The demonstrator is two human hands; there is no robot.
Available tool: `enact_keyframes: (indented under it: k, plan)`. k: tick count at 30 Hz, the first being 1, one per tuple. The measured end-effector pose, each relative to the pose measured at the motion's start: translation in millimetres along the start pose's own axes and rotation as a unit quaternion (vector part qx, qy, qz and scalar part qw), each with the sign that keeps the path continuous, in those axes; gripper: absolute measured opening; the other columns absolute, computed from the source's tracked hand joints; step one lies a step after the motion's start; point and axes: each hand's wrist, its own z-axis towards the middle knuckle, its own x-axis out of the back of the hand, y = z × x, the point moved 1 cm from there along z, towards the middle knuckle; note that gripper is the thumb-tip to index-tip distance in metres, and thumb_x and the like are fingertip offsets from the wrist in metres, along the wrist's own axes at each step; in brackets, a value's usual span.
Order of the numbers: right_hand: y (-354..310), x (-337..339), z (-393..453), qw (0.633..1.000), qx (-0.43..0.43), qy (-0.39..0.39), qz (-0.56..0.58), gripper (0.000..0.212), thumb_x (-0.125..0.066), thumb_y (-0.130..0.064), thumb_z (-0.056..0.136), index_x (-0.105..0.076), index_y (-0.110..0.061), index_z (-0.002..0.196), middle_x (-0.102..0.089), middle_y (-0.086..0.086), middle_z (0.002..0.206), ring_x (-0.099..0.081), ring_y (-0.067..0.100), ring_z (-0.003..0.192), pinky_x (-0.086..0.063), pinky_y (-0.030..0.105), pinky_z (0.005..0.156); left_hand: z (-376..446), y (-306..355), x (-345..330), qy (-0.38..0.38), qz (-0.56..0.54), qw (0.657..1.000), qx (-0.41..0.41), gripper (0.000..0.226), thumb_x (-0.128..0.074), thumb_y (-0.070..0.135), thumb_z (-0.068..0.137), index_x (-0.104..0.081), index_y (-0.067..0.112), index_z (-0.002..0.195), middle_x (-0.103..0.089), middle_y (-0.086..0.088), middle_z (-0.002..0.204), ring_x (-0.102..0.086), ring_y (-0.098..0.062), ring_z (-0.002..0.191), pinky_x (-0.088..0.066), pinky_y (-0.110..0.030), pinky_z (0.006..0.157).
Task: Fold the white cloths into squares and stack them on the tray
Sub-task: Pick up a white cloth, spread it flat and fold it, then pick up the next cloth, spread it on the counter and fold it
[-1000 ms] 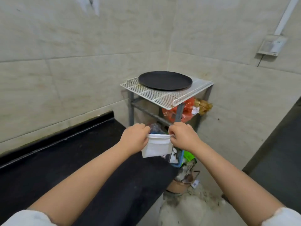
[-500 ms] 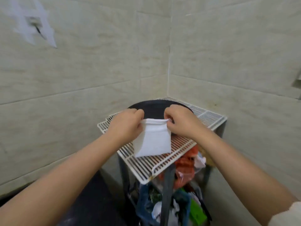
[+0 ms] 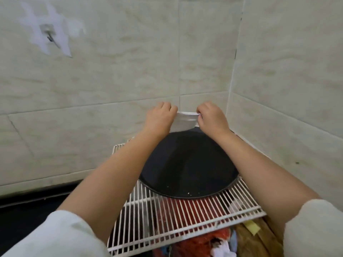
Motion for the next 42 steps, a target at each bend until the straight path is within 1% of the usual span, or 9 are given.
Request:
enact_keyframes:
  k: [2, 4, 8, 10, 12, 21, 27, 35, 42]
  plan:
    - [11.3, -17.0, -11.4, 0.999, 0.035, -0.022, -0.009, 0.009, -0.048, 0.002, 0.063, -0.057, 0.001, 0.065, -0.056, 0.021, 0.065, -0.055, 0.036, 0.055, -0.047, 0.037, 0.048, -5.1, 3.2, -15.7, 0.001, 0.036, 0.998, -0.043, 0.049, -0.085, 0.002, 0.022, -0.059, 0.008, 0.063, -0.057, -0.008, 0.058, -0.056, -0.026, 0.048, -0.035, -0.019, 0.037]
    - [18.5, -32.8, -30.3, 0.991, 0.094, -0.086, -0.034, 0.007, -0.057, 0.004, 0.063, -0.059, 0.0, 0.068, -0.058, 0.02, 0.068, -0.058, 0.037, 0.058, -0.048, 0.037, 0.051, -20.9, 9.2, -44.3, -0.035, 0.028, 0.994, -0.099, 0.047, -0.089, 0.01, 0.023, -0.06, 0.01, 0.06, -0.056, -0.007, 0.055, -0.055, -0.026, 0.043, -0.034, -0.018, 0.035]
    - [20.2, -51.8, -70.4, 0.955, 0.167, -0.234, -0.07, 0.011, -0.062, 0.003, 0.068, -0.062, -0.003, 0.077, -0.062, 0.016, 0.079, -0.061, 0.035, 0.069, -0.044, 0.037, 0.063, -63.5, 34.2, -67.0, -0.185, -0.002, 0.967, -0.176, 0.026, -0.081, 0.016, 0.059, -0.062, 0.006, 0.073, -0.061, -0.011, 0.068, -0.061, -0.028, 0.058, -0.042, -0.027, 0.046]
    - [21.0, -50.5, -77.1, 0.945, 0.169, -0.273, -0.069, 0.014, -0.05, -0.003, 0.082, -0.06, -0.006, 0.092, -0.06, 0.011, 0.095, -0.058, 0.032, 0.085, -0.041, 0.037, 0.075, -70.9, 38.8, -77.1, -0.232, -0.024, 0.964, -0.125, 0.017, -0.05, 0.016, 0.09, -0.057, 0.003, 0.099, -0.06, -0.015, 0.098, -0.058, -0.032, 0.088, -0.045, -0.036, 0.069]
    - [23.7, -47.0, -79.4, 0.933, 0.151, -0.323, -0.059, 0.016, -0.042, -0.008, 0.089, -0.056, -0.011, 0.097, -0.057, 0.006, 0.101, -0.056, 0.026, 0.09, -0.038, 0.032, 0.081, -74.8, 41.4, -77.2, -0.241, -0.049, 0.964, -0.097, 0.023, -0.038, 0.017, 0.095, -0.054, 0.004, 0.106, -0.057, -0.013, 0.106, -0.054, -0.031, 0.095, -0.043, -0.038, 0.075]
    - [10.0, -34.6, -80.5, 0.901, 0.117, -0.402, -0.116, 0.016, -0.044, -0.014, 0.091, -0.053, -0.012, 0.103, -0.054, 0.008, 0.11, -0.048, 0.019, 0.084, -0.038, 0.032, 0.08, -82.0, 45.4, -66.6, -0.244, -0.074, 0.966, -0.053, 0.027, -0.037, 0.026, 0.096, -0.052, 0.01, 0.112, -0.055, -0.008, 0.111, -0.053, -0.024, 0.1, -0.043, -0.034, 0.077]
    - [-34.6, -20.3, -63.7, 0.919, 0.1, -0.362, -0.118, 0.032, -0.045, -0.022, 0.092, -0.053, -0.01, 0.121, -0.05, 0.01, 0.124, -0.049, 0.029, 0.111, -0.039, 0.036, 0.087, -100.7, 7.4, -33.8, -0.237, -0.064, 0.965, 0.093, 0.029, -0.039, 0.027, 0.095, -0.049, 0.011, 0.117, -0.052, -0.01, 0.121, -0.048, -0.028, 0.114, -0.044, -0.039, 0.089]
    - [-246.9, -21.6, -76.4, 0.948, 0.192, -0.252, 0.03, 0.048, -0.042, -0.039, 0.094, -0.042, -0.013, 0.134, -0.042, 0.01, 0.14, -0.037, 0.027, 0.131, -0.032, 0.039, 0.104, -272.9, -121.0, 60.8, -0.181, 0.001, 0.94, 0.29, 0.048, -0.038, 0.036, 0.096, -0.034, 0.014, 0.139, -0.033, -0.009, 0.148, -0.027, -0.026, 0.138, -0.031, -0.039, 0.107]
    - [-505.4, -14.1, -151.8, 0.886, 0.298, -0.343, 0.097, 0.068, -0.025, -0.056, 0.094, 0.0, -0.025, 0.149, 0.016, 0.005, 0.157, 0.016, 0.027, 0.144, 0.005, 0.056, 0.114, -513.8, -213.6, 172.0, -0.256, 0.093, 0.836, 0.477, 0.056, -0.027, 0.047, 0.098, -0.011, 0.028, 0.148, 0.0, 0.0, 0.159, 0.008, -0.026, 0.146, -0.007, -0.048, 0.116]
